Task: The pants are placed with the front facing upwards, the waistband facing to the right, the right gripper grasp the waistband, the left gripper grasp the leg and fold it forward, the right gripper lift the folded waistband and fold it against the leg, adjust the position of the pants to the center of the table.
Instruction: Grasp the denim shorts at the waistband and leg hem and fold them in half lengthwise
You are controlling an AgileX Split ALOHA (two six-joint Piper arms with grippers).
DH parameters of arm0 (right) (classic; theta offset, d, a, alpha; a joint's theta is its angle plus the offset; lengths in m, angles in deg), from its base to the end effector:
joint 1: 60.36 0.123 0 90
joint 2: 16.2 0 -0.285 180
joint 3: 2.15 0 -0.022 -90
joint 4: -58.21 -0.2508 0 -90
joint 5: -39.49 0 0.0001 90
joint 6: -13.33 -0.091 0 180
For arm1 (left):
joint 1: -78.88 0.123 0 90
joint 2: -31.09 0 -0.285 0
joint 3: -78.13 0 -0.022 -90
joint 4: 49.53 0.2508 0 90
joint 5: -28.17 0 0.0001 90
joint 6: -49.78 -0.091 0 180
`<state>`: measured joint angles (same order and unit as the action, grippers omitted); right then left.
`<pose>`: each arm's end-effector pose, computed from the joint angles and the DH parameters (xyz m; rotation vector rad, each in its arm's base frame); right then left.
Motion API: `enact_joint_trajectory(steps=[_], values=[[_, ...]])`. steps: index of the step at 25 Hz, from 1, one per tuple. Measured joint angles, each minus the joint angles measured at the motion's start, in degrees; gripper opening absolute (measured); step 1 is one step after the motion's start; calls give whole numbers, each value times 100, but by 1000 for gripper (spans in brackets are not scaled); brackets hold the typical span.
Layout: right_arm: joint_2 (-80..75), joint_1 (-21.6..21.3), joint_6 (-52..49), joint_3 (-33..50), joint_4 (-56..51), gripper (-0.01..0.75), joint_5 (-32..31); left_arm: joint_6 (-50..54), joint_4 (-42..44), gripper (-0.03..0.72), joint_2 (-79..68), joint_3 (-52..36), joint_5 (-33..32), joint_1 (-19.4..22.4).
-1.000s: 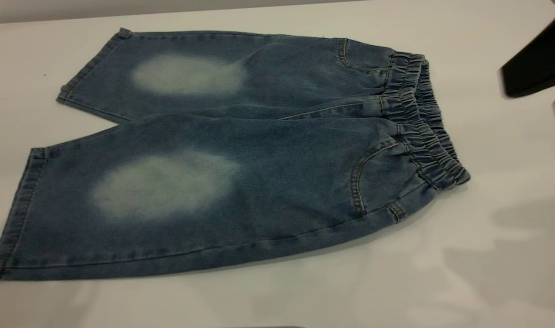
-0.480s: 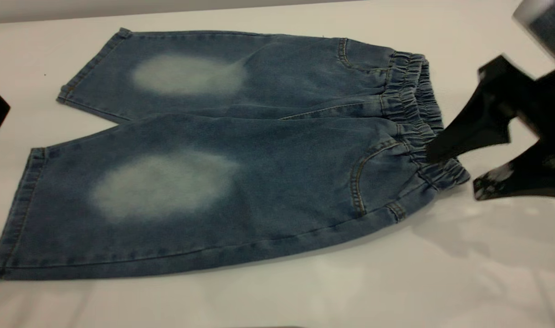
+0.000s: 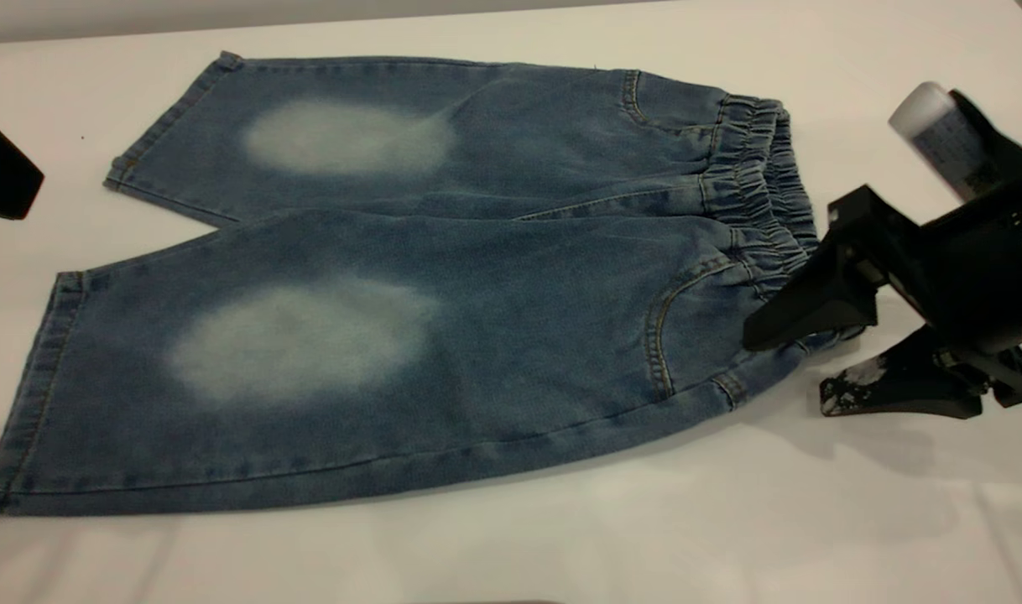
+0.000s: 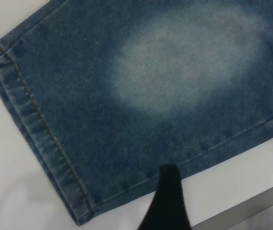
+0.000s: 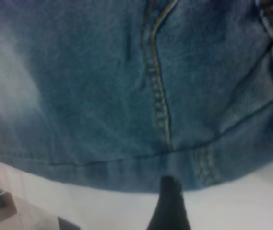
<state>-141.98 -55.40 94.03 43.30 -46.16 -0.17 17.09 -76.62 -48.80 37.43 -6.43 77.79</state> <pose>0.2457 0.0779 0.0427 0.3810 2.7778 1.0712 0.2176 -0.0277 0.2171 0.3354 2.6032 -0.2943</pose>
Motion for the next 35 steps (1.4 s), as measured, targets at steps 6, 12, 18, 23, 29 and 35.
enact_joint_trajectory(steps=[6, 12, 18, 23, 29, 35], values=[[-146, 0, 112, -317, 0, 495, 408, -11, -5, 566, 0, 0, 0, 0], [-171, 0, 130, -562, -5, 495, 484, -122, -11, 566, 0, 0, 6, 0], [-203, 0, 95, -632, -2, 493, 744, -153, -15, 566, 0, 0, 6, 0], [-157, 0, 45, -644, -7, 491, 992, -153, -15, 566, 0, 0, 19, 0], [-157, 0, 369, -644, -20, 491, 839, -215, -15, 566, 0, 0, 70, 0], [-179, 0, 668, -657, -20, 465, 808, -241, -15, 566, 0, 0, 86, 0]])
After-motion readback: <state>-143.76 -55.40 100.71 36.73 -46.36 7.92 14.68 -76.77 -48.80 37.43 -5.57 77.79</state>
